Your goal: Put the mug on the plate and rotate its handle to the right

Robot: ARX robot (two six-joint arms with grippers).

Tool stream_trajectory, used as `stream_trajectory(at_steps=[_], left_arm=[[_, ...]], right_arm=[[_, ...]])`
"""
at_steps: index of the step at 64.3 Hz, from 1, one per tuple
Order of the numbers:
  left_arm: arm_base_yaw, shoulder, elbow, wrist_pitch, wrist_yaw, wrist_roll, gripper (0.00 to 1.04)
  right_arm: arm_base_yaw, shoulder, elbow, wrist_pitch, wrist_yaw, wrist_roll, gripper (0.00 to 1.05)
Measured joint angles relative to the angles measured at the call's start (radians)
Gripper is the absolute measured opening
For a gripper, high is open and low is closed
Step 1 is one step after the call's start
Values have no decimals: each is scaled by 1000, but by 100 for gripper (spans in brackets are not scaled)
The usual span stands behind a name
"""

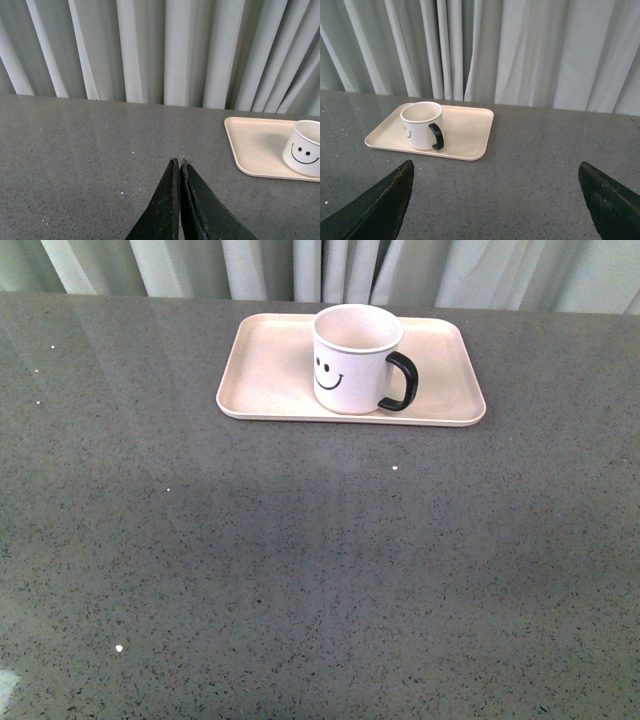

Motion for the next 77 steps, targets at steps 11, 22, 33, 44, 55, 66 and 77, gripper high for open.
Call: stream_trajectory(at_steps=[11, 22, 33, 44, 55, 66, 77], left_arm=[[0, -94, 0, -90, 0, 0, 1], [0, -172, 0, -165, 0, 0, 1], [0, -236, 0, -229, 0, 0, 1], [0, -286, 0, -280, 0, 0, 1], [0, -371, 0, -385, 0, 0, 1], [0, -473, 0, -484, 0, 0, 1], [0, -475, 0, -486, 0, 0, 1]], right_arm=[[0, 0, 0, 0, 0, 0, 96], [0, 0, 0, 0, 0, 0, 96], [0, 0, 0, 0, 0, 0, 96], [0, 0, 0, 0, 0, 0, 96], [0, 0, 0, 0, 0, 0, 96], [0, 0, 0, 0, 0, 0, 96], [0, 0, 0, 0, 0, 0, 96]])
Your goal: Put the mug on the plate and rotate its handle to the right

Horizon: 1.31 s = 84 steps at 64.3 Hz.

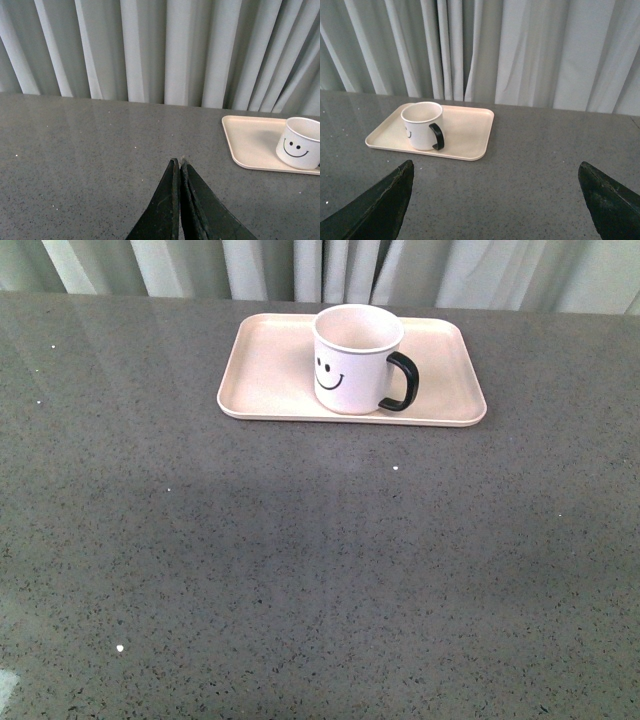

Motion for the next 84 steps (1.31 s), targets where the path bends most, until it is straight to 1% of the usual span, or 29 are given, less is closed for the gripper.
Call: stream_trajectory(at_steps=[6, 8, 18, 20, 29, 31, 35, 36, 40, 42, 45, 57, 58, 59, 61, 63, 64, 66, 69, 75, 79, 84], left_arm=[[0, 0, 0, 0, 0, 0, 1], [0, 0, 0, 0, 0, -1, 4], [0, 0, 0, 0, 0, 0, 30], [0, 0, 0, 0, 0, 0, 37], [0, 0, 0, 0, 0, 0, 60], [0, 0, 0, 0, 0, 0, 67], [0, 0, 0, 0, 0, 0, 78], [0, 0, 0, 0, 0, 0, 83], [0, 0, 0, 0, 0, 0, 94], [0, 0, 0, 0, 0, 1, 97], [0, 0, 0, 0, 0, 2, 95], [0, 0, 0, 0, 0, 2, 95], [0, 0, 0, 0, 0, 2, 95], [0, 0, 0, 0, 0, 2, 95], [0, 0, 0, 0, -2, 2, 95], [0, 0, 0, 0, 0, 2, 95], [0, 0, 0, 0, 1, 2, 95], [0, 0, 0, 0, 0, 3, 95], [0, 0, 0, 0, 0, 2, 95], [0, 0, 0, 0, 0, 2, 95], [0, 0, 0, 0, 0, 2, 96], [0, 0, 0, 0, 0, 2, 95]], right_arm=[[0, 0, 0, 0, 0, 0, 96], [0, 0, 0, 0, 0, 0, 96], [0, 0, 0, 0, 0, 0, 96], [0, 0, 0, 0, 0, 0, 96], [0, 0, 0, 0, 0, 0, 96], [0, 0, 0, 0, 0, 0, 96], [0, 0, 0, 0, 0, 0, 96], [0, 0, 0, 0, 0, 0, 96], [0, 0, 0, 0, 0, 0, 96], [0, 0, 0, 0, 0, 0, 96], [0, 0, 0, 0, 0, 0, 96], [0, 0, 0, 0, 0, 0, 96], [-3, 8, 4, -9, -15, -4, 96], [-10, 21, 11, -31, -37, -14, 96], [-54, 113, 80, -198, -181, -55, 96], [-93, 259, 165, -346, -296, -113, 96], [-107, 340, 206, -397, -340, -130, 96], [-117, 446, 250, -412, -367, -163, 96], [-126, 570, 304, -375, -370, -199, 96], [-133, 812, 425, -208, -338, -262, 96], [-132, 955, 500, -111, -322, -282, 96], [-118, 1117, 594, -31, -288, -293, 96]])
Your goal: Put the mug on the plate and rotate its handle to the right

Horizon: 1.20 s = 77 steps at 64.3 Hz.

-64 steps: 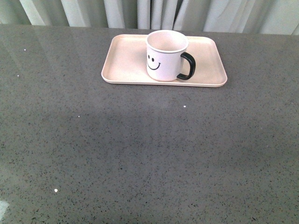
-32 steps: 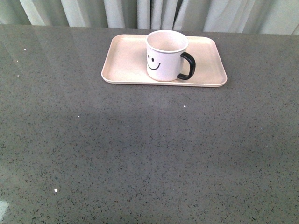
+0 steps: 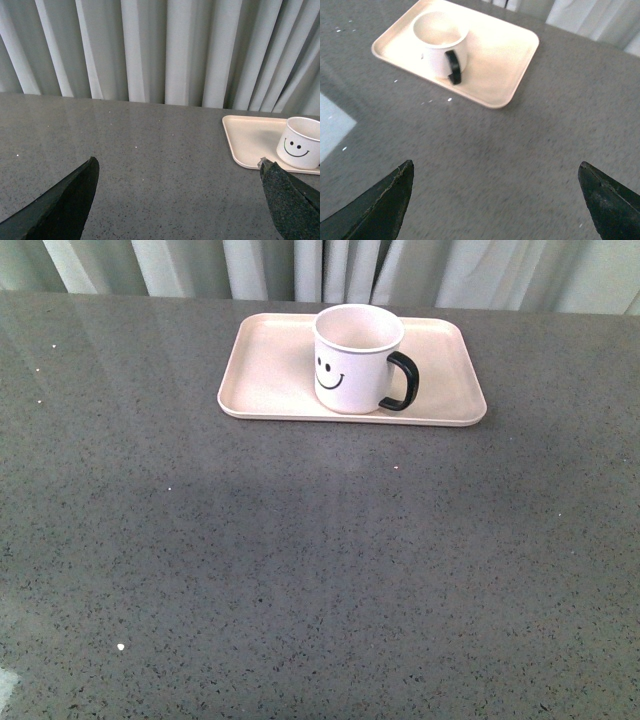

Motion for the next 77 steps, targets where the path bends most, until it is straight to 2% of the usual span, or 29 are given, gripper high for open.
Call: stream_trajectory(at_steps=[11, 30, 42, 55, 77], left_arm=[[0, 0, 0, 0, 0, 0, 95], [0, 0, 0, 0, 0, 0, 95], [0, 0, 0, 0, 0, 0, 95], [0, 0, 0, 0, 0, 0, 95], [0, 0, 0, 0, 0, 0, 96]], right_arm=[[62, 341, 240, 51, 61, 19, 96], [205, 786, 678, -98, 103, 172, 96], [245, 964, 902, -190, 143, 243, 96], [259, 1092, 1070, -257, 181, 275, 96], [285, 1151, 1147, -306, 191, 293, 96]])
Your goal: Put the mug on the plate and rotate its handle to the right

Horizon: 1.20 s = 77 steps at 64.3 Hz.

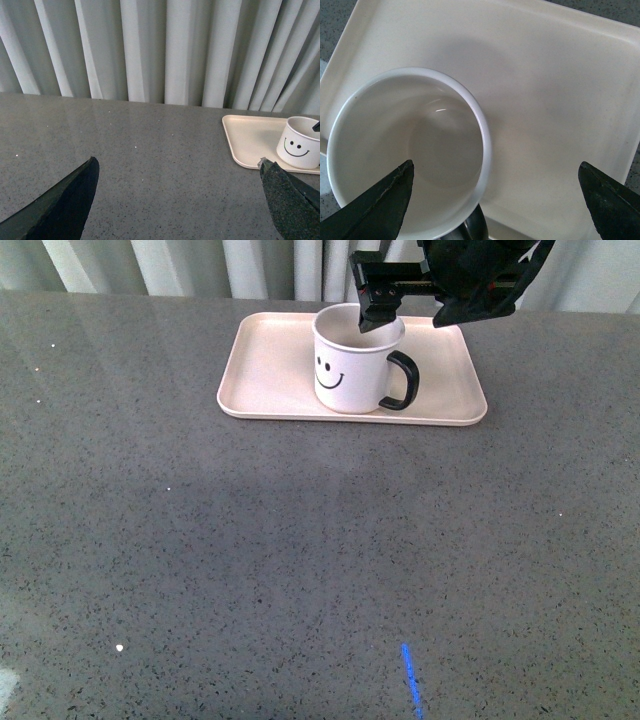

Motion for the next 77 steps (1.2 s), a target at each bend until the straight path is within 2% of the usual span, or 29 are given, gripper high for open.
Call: stream_trajectory(at_steps=[15, 21, 28, 61, 63, 77], left_arm=[[0, 0, 0, 0, 0, 0, 95], [0, 0, 0, 0, 0, 0, 95], [0, 0, 0, 0, 0, 0, 95], [0, 0, 0, 0, 0, 0, 95], [0, 0, 0, 0, 0, 0, 95], [0, 0, 0, 0, 0, 0, 95]], right_arm=[[12, 26, 8, -10, 5, 17, 95], [12, 41, 19, -18, 8, 18, 92], [13, 55, 33, -27, 14, 18, 81], [12, 67, 80, -73, 18, 25, 4], [11, 68, 84, -76, 14, 29, 1], [-3, 68, 110, -106, 14, 18, 2]])
